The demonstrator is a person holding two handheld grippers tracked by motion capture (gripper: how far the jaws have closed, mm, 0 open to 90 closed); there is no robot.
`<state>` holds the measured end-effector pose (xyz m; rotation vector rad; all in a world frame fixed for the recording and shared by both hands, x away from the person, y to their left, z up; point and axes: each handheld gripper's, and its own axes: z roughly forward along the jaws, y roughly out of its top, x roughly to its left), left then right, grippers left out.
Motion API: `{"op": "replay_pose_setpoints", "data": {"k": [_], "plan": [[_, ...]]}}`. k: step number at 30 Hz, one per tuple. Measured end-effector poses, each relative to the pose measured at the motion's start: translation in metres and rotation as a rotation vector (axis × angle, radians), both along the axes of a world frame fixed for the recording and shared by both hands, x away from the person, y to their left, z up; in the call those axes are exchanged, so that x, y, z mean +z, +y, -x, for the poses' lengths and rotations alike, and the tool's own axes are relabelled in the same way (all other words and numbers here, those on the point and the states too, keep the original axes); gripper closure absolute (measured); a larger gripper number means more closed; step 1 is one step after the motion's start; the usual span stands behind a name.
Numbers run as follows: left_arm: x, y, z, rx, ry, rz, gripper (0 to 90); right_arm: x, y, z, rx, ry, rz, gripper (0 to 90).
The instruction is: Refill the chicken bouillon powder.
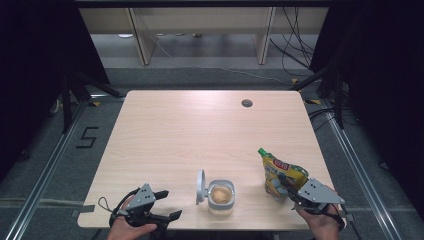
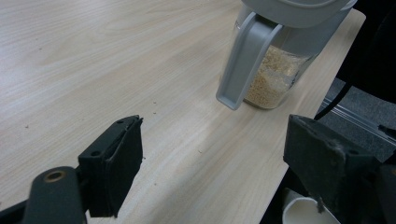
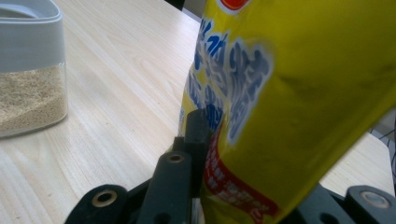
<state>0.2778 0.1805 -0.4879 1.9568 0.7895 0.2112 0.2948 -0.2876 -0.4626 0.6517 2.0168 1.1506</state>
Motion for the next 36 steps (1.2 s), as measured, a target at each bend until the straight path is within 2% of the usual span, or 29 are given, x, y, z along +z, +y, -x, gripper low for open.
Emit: {"op": "replay_pose_setpoints", "data": {"k": [1, 2, 3, 6, 8, 12, 13, 16, 17, 22, 27, 30, 32, 34, 36], "plan": [[0.0, 0.0, 0.0, 0.0, 0.0, 0.0, 19.1, 0.0, 0.0, 0.0, -0.007, 0.002, -0.011, 77.5], [0.001, 0.002, -0.001, -0.013, 0.002, -0.02, 19.1, -0.001, -0.001, 0.0, -0.011, 0.002, -0.01, 77.2], [0.0, 0.001, 0.0, -0.002, -0.005, -0.01, 19.1, -0.001, -0.002, 0.0, -0.014, 0.003, -0.01, 76.9], [0.001, 0.002, -0.001, -0.012, 0.005, -0.019, 19.1, -0.001, -0.004, 0.002, -0.026, 0.015, -0.018, 76.3], [0.0, 0.0, 0.0, 0.001, 0.001, 0.0, 19.1, -0.002, -0.006, 0.003, -0.033, 0.008, -0.027, 76.0], [0.0, 0.0, 0.0, 0.001, 0.0, 0.001, 19.1, -0.003, -0.007, 0.005, -0.039, 0.01, -0.033, 75.4], [0.001, 0.001, 0.0, -0.011, 0.001, -0.017, 19.1, -0.003, -0.008, 0.005, -0.037, 0.018, -0.035, 75.2], [0.0, 0.001, 0.0, -0.001, -0.005, -0.013, 19.1, -0.003, -0.009, 0.007, -0.042, 0.021, -0.025, 74.7], [0.0, 0.001, 0.0, -0.004, -0.004, -0.011, 19.1, -0.003, -0.009, 0.006, -0.042, 0.009, -0.027, 74.5], [0.0, 0.001, 0.0, -0.006, -0.004, -0.009, 19.1, -0.004, -0.01, 0.008, -0.06, 0.022, -0.05, 72.6], [0.001, 0.001, 0.0, -0.011, 0.002, -0.018, 19.1, -0.004, -0.011, 0.01, -0.067, 0.026, -0.044, 70.0], [0.0, 0.001, 0.0, -0.006, -0.003, -0.009, 19.1, -0.004, -0.012, 0.011, -0.066, 0.033, -0.039, 69.7], [0.0, 0.001, 0.0, -0.005, -0.006, -0.006, 19.1, -0.004, -0.013, 0.01, -0.07, 0.021, -0.04, 66.4], [0.0, 0.001, 0.0, -0.006, -0.004, -0.01, 19.1, -0.004, -0.013, 0.011, -0.072, 0.036, -0.047, 64.4], [0.0, 0.001, 0.0, -0.007, -0.003, -0.012, 19.1, -0.003, -0.013, 0.012, -0.087, 0.018, -0.043, 60.3]]}}
